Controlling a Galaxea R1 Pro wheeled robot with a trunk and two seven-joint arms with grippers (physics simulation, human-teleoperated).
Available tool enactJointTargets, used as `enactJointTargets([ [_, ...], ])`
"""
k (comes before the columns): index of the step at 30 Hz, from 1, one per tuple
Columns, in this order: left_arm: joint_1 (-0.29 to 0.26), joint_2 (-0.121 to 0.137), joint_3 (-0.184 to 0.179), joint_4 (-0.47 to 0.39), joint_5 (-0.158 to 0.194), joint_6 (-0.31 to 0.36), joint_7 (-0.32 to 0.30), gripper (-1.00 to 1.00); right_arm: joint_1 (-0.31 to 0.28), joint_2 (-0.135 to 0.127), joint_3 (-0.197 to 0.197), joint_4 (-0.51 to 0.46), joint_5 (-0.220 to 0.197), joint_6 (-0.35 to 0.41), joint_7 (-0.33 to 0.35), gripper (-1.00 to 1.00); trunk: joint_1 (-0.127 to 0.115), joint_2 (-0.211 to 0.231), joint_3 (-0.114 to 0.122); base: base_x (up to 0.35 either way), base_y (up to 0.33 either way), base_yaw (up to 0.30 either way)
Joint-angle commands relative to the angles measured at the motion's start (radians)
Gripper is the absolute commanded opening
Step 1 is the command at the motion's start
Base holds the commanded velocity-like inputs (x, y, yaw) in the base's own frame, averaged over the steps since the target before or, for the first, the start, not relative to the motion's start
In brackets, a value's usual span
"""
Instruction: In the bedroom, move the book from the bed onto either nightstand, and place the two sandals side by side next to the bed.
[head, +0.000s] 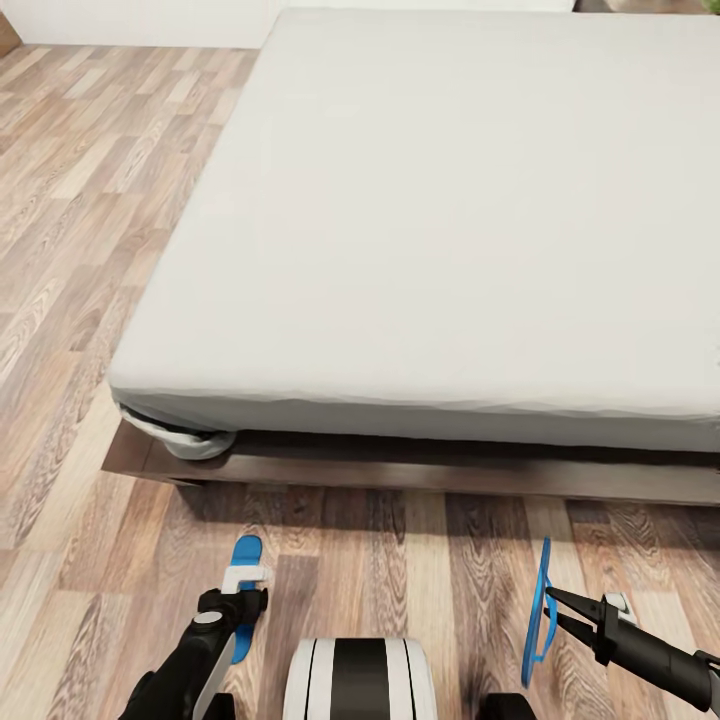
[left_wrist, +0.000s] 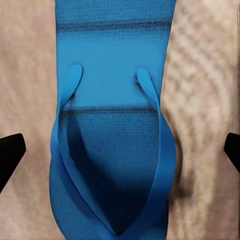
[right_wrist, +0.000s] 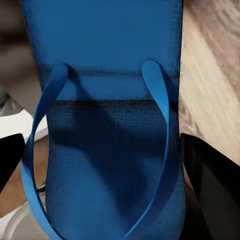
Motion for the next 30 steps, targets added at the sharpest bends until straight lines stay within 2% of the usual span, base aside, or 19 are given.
enactJointTargets([
  [1,0.000,-0.001,0.002,-0.002,-0.006,0.006,0.000,1.00,0.000,0.000,0.000,0.000,-0.001,0.009,0.001,-1.00,-0.001,0.000,0.003,0.000,0.000,0.000],
  [10,0.000,0.002,0.002,-0.007,-0.006,0.007,-0.008,1.00,-0.001,0.001,-0.001,0.001,-0.001,0.007,-0.005,-1.00,-0.005,0.002,0.038,0.000,0.000,0.000],
  [11,0.000,0.004,0.002,-0.012,-0.004,0.006,-0.029,1.00,-0.001,0.001,-0.001,0.001,0.000,0.007,-0.022,-1.00,-0.005,0.002,0.042,0.000,0.000,0.000],
  [12,0.000,0.008,0.003,-0.014,-0.003,0.006,-0.057,1.00,-0.001,0.001,-0.002,0.001,0.000,0.007,-0.043,-1.00,-0.005,0.003,0.046,0.000,0.000,0.000],
  [14,0.000,0.029,0.006,-0.017,0.000,0.006,-0.154,1.00,-0.001,0.001,-0.002,0.001,0.000,0.006,-0.113,-1.00,-0.006,0.003,0.054,0.000,0.000,0.000],
  [15,0.000,0.047,0.008,-0.019,0.002,0.006,-0.252,1.00,-0.001,0.001,-0.002,0.001,0.000,0.004,-0.181,-1.00,-0.007,0.003,0.058,0.000,0.000,0.000],
  [17,0.000,0.068,0.018,-0.021,0.004,0.005,-0.373,1.00,-0.001,0.001,-0.002,-0.001,0.000,0.002,-0.268,-1.00,-0.008,0.004,0.065,0.000,0.000,0.000],
  [18,0.000,0.075,0.032,-0.021,0.006,0.005,-0.415,1.00,-0.001,0.001,-0.002,-0.003,0.000,0.001,-0.303,-1.00,-0.008,0.004,0.069,0.000,0.000,0.000],
  [19,0.000,0.078,0.042,-0.021,0.008,0.004,-0.431,1.00,-0.001,0.001,-0.002,-0.005,0.000,0.001,-0.318,-1.00,-0.009,0.004,0.073,0.000,0.000,0.000],
  [22,0.000,0.086,0.128,-0.022,0.026,0.001,-0.506,1.00,-0.002,0.001,-0.002,-0.010,0.002,-0.001,-0.394,-1.00,-0.010,0.005,0.085,0.000,0.000,0.000],
  [23,0.000,0.088,0.166,-0.022,0.032,-0.001,-0.552,1.00,-0.002,0.001,-0.002,-0.012,0.003,-0.002,-0.428,-1.00,-0.010,0.005,0.089,0.000,0.000,0.000],
  [26,0.000,0.099,0.234,-0.022,0.038,-0.003,-0.685,1.00,-0.002,0.001,-0.002,-0.045,0.005,-0.018,-0.489,-1.00,-0.012,0.006,0.100,0.000,0.000,0.000],
  [30,0.000,0.103,0.299,-0.022,0.039,-0.004,-0.744,1.00,-0.001,0.002,-0.002,-0.073,0.006,-0.094,-0.546,-1.00,-0.014,0.007,0.116,0.000,0.000,0.000],
])
